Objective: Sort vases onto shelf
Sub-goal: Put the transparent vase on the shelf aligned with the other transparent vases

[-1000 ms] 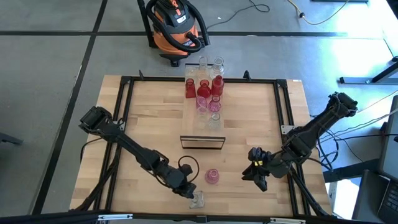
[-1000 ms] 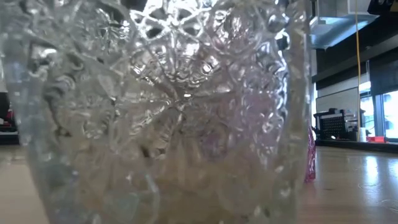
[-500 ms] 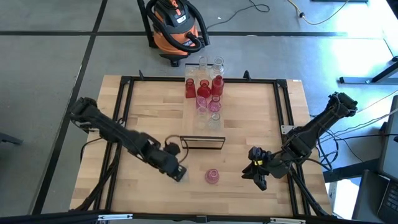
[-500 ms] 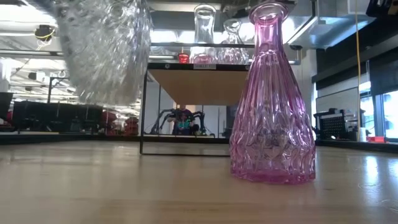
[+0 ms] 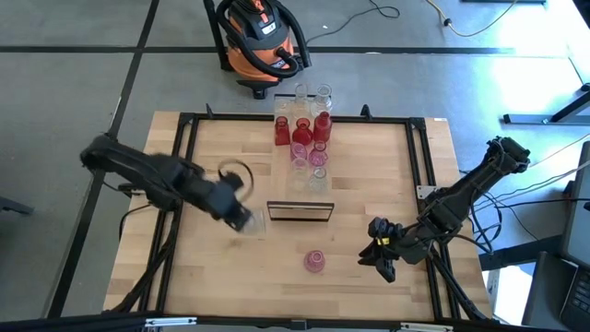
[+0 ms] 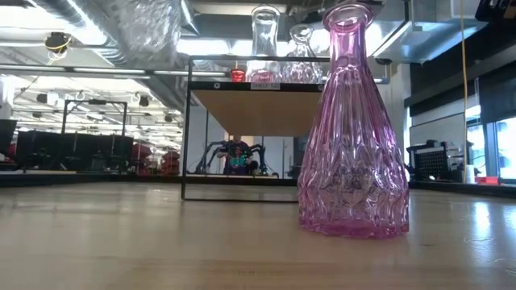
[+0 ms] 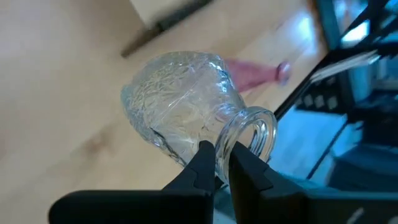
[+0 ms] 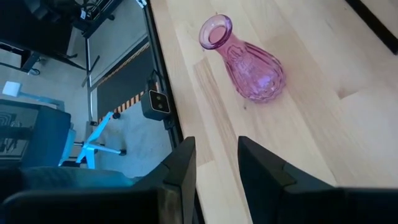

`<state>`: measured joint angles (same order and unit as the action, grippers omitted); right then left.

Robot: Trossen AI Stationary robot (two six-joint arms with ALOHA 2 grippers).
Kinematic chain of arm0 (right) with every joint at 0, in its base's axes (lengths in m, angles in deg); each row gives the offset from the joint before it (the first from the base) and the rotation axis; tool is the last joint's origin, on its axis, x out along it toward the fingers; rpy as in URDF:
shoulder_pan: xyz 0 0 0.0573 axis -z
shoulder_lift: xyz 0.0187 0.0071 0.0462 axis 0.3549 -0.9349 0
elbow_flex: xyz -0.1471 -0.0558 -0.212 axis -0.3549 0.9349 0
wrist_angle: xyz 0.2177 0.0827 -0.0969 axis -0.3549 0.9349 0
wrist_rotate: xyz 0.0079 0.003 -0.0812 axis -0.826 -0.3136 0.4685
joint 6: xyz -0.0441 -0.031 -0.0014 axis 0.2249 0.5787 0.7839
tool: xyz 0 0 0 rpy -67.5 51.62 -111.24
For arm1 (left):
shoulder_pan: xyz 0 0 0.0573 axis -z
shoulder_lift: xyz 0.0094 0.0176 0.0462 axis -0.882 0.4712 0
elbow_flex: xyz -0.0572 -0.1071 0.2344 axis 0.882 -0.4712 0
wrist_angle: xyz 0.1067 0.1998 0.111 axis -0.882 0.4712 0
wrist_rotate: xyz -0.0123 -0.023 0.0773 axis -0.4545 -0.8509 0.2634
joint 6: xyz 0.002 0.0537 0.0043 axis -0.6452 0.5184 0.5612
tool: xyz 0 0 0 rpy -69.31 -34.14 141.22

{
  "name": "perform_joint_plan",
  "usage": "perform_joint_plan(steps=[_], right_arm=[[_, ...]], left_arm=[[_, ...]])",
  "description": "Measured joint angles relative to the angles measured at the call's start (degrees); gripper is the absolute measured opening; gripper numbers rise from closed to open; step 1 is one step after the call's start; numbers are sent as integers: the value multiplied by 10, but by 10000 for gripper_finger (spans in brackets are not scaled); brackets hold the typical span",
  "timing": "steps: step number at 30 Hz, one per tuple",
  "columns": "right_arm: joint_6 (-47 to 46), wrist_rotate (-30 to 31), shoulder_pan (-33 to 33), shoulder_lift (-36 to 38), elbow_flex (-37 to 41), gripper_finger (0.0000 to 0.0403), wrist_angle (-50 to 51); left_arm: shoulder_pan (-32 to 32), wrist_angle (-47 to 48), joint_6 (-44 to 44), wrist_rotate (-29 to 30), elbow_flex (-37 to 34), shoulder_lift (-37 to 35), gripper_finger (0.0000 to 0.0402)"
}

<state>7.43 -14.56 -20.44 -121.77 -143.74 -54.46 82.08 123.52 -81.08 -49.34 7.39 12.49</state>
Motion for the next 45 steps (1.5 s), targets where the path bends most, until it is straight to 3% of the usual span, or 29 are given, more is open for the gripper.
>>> perform_joint_plan(steps=[6,13,18,27,37,45], right_arm=[[-1,12,0,0,0,104,0],[-1,32,10,0,0,104,-1],[-3,10,24,0,0,104,0],[-17,16,24,0,0,104,0],[-32,21,24,0,0,104,2],[-32,30,24,0,0,104,5]], left_arm=[[-112,26,63,-15,1,-74,16],[-300,6,213,-161,0,-58,16],[-383,-5,284,-260,0,-17,16],[-418,-28,359,-389,1,58,16],[-449,-55,387,-430,1,89,16],[-458,-42,392,-428,1,88,35]])
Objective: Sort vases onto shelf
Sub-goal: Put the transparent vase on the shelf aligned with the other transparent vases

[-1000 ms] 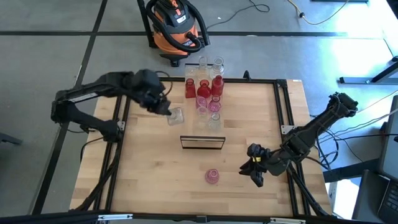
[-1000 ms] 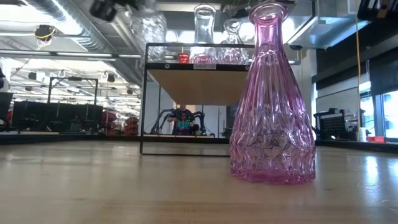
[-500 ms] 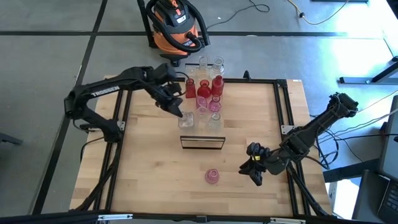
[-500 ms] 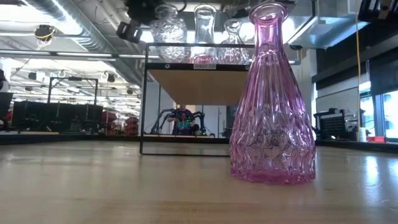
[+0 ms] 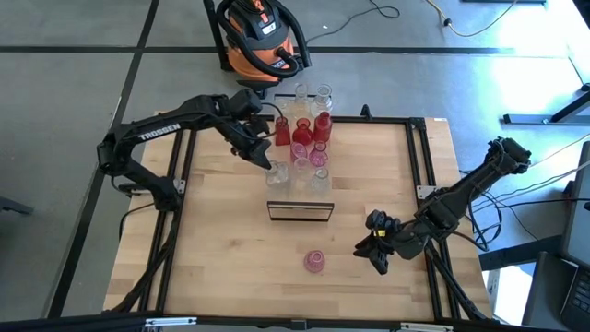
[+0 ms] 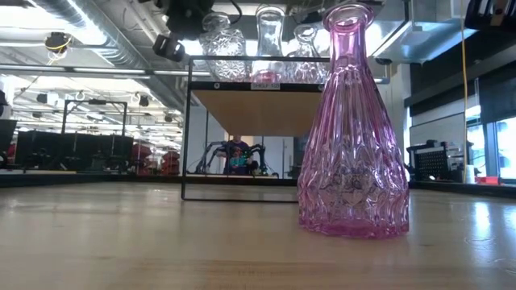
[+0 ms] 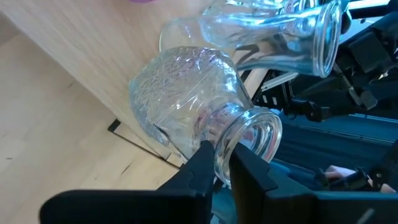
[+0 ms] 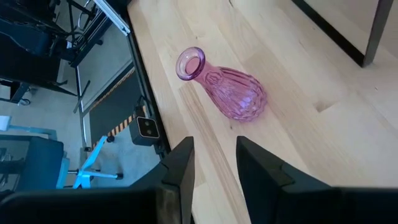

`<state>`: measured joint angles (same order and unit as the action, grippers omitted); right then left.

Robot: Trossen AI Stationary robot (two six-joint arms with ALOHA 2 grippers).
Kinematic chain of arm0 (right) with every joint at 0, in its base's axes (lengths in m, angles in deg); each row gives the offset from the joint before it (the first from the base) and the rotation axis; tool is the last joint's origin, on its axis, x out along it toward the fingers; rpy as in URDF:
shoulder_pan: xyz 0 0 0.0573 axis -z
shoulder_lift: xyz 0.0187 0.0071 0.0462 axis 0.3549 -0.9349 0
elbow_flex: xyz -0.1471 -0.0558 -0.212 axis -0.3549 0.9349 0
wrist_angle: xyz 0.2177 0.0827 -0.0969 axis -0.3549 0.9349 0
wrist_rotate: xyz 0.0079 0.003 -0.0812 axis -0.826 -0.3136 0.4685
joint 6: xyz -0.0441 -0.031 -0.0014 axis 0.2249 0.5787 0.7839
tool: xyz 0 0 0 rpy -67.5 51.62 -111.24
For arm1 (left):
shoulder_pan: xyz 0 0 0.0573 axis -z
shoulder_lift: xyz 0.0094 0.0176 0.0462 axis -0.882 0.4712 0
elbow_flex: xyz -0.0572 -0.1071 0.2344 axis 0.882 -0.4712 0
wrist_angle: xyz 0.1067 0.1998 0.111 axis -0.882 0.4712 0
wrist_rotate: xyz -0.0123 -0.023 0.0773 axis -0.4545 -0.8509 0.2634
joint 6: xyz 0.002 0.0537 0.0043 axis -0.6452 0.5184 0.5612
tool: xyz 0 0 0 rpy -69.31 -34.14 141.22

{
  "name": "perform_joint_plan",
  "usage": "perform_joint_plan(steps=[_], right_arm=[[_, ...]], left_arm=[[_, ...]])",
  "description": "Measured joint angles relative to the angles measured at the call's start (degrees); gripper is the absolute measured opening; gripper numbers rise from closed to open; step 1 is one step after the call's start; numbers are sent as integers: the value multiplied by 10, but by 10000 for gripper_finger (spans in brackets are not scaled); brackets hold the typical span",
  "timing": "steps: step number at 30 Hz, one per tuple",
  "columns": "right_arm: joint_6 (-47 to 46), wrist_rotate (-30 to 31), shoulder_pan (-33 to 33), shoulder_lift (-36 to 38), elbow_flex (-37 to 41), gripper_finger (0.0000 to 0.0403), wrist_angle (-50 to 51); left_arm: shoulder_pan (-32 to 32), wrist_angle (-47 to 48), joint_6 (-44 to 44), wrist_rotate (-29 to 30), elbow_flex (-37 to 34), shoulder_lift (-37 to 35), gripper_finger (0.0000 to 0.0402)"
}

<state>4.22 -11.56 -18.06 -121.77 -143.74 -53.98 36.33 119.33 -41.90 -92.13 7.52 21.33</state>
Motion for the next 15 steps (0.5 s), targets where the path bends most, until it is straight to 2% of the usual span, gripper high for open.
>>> perform_joint_plan(steps=[8,12,15], right_arm=[[0,5,0,0,0,104,0],[0,6,0,0,0,104,0],[0,6,0,0,0,104,0]], left_arm=[[4,29,11,-6,3,-1,19],[4,71,17,26,40,-1,18],[2,104,27,75,84,1,17]])
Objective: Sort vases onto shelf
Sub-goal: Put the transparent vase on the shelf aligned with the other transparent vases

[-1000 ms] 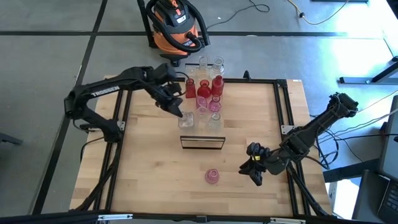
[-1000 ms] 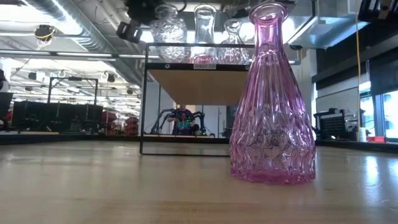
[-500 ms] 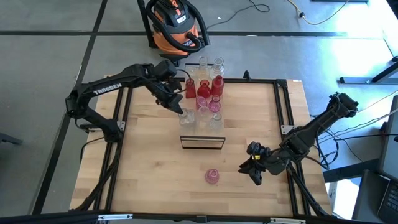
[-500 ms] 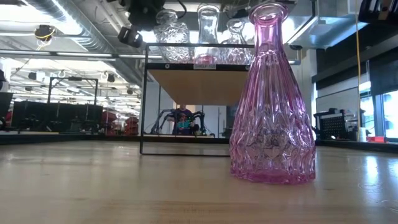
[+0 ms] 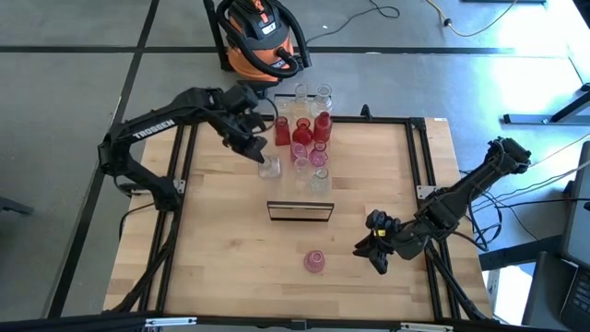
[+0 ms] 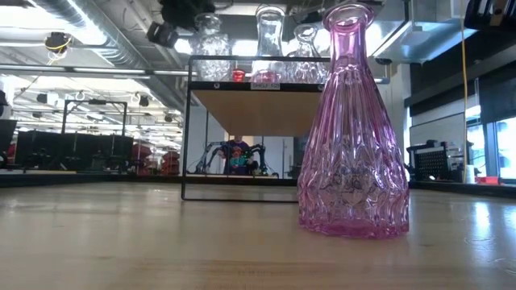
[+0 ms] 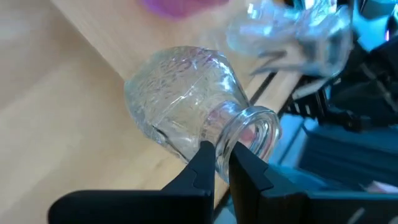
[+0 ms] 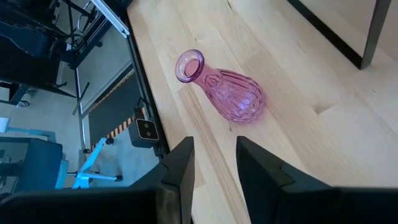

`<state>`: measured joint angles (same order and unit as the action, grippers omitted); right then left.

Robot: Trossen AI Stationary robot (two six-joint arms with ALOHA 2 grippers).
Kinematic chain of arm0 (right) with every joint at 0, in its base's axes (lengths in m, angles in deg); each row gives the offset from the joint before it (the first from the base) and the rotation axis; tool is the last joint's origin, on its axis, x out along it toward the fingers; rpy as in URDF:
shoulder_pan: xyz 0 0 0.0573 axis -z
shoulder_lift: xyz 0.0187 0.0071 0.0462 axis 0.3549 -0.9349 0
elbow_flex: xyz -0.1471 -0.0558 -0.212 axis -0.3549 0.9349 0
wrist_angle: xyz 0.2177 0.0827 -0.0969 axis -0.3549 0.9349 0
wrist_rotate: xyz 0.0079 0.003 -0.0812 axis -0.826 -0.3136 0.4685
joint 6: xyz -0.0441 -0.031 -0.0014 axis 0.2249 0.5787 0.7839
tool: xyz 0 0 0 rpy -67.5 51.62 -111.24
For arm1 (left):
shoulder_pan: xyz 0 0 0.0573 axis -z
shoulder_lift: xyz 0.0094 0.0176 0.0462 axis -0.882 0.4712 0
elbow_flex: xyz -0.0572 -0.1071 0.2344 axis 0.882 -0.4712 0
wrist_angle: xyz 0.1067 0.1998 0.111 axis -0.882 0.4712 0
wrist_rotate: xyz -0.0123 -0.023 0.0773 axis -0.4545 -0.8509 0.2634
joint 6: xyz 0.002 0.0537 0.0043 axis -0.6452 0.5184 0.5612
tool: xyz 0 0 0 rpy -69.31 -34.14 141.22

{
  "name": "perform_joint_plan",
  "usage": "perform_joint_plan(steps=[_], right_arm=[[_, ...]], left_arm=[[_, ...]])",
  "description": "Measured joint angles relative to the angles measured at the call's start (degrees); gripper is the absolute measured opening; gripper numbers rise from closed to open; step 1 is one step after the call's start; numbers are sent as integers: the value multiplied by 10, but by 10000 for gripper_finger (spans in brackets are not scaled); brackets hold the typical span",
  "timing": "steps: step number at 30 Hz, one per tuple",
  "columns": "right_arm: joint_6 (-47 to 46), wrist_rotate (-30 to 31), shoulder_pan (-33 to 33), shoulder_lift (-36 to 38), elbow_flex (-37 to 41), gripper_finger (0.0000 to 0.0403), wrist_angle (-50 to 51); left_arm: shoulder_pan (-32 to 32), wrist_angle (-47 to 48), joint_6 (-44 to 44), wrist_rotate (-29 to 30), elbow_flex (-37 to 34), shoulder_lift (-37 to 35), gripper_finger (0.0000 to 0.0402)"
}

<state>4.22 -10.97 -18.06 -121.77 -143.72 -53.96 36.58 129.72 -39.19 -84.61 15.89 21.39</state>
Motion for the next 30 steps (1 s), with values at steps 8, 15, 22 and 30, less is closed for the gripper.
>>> perform_joint_plan(steps=[8,15,22,30], right_arm=[[0,5,0,0,0,104,0],[0,9,0,0,0,104,0],[0,3,-1,0,0,104,0],[0,4,-1,0,0,104,10]], left_arm=[[7,32,5,-5,37,13,16],[8,32,6,-48,37,49,16],[8,34,8,-53,37,58,16],[9,33,4,-70,37,58,35]])
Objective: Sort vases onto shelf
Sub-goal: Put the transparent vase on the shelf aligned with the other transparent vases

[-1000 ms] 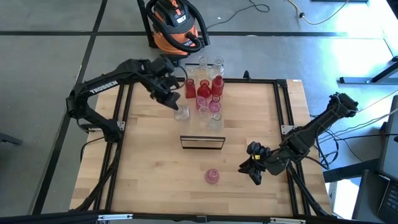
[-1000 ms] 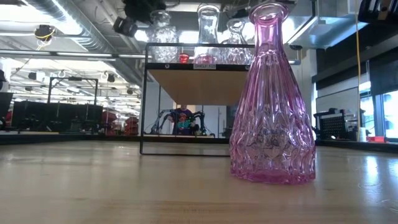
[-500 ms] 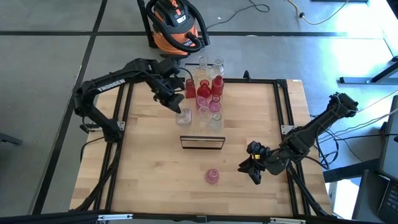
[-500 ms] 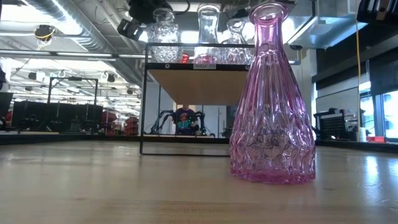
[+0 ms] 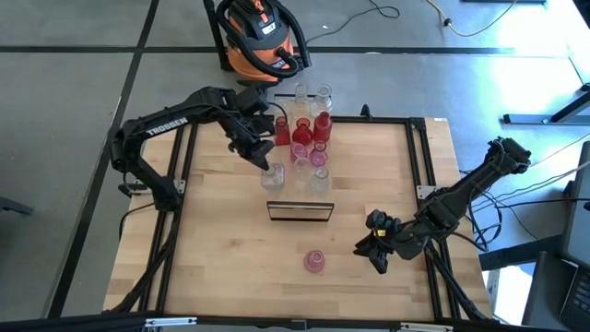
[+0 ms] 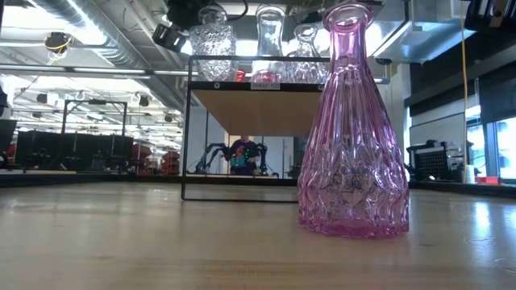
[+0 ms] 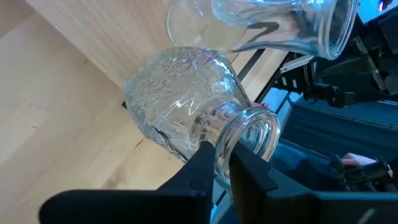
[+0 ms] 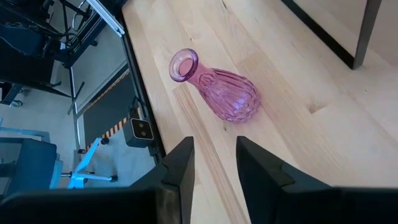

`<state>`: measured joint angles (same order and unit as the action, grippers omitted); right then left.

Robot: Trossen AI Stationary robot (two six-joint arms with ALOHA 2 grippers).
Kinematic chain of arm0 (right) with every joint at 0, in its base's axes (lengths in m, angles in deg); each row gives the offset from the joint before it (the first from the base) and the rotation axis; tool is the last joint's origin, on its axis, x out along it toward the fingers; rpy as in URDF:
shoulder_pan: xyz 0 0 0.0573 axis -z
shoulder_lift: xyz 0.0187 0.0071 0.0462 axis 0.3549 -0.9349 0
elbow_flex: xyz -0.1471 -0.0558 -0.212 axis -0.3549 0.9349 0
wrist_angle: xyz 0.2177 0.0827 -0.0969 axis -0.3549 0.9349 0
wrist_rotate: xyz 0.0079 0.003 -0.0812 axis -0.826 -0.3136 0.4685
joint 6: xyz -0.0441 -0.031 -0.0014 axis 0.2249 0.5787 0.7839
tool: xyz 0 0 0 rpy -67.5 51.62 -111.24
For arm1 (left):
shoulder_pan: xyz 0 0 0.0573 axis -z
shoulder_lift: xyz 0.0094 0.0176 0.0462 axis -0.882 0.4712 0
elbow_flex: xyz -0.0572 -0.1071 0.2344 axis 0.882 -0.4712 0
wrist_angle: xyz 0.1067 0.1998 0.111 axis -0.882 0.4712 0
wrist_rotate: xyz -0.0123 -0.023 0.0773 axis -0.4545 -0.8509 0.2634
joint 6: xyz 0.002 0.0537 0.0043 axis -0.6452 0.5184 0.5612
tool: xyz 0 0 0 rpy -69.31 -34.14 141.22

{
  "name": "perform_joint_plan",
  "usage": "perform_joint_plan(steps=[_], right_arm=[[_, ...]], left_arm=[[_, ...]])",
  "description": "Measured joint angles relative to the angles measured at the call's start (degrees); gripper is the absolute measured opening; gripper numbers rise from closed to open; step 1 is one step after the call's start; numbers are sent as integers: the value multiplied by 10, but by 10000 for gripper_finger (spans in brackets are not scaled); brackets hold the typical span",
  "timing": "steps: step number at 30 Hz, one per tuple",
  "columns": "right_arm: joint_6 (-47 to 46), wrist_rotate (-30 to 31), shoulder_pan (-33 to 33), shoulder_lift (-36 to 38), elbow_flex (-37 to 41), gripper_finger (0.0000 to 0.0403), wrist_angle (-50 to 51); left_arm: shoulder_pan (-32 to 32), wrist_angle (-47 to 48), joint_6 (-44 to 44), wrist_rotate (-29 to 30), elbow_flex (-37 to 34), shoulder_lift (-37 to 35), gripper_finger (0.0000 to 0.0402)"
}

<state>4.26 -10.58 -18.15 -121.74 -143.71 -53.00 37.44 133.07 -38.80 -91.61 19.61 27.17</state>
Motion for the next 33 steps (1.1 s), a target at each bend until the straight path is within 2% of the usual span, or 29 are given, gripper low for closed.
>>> perform_joint_plan(steps=[8,16,33], right_arm=[[0,0,0,0,0,104,0],[0,0,0,0,0,104,2],[0,0,0,0,0,104,3]], left_arm=[[0,-16,4,-1,0,0,44],[0,-51,8,-37,1,0,46],[0,-56,7,-28,1,0,47]])
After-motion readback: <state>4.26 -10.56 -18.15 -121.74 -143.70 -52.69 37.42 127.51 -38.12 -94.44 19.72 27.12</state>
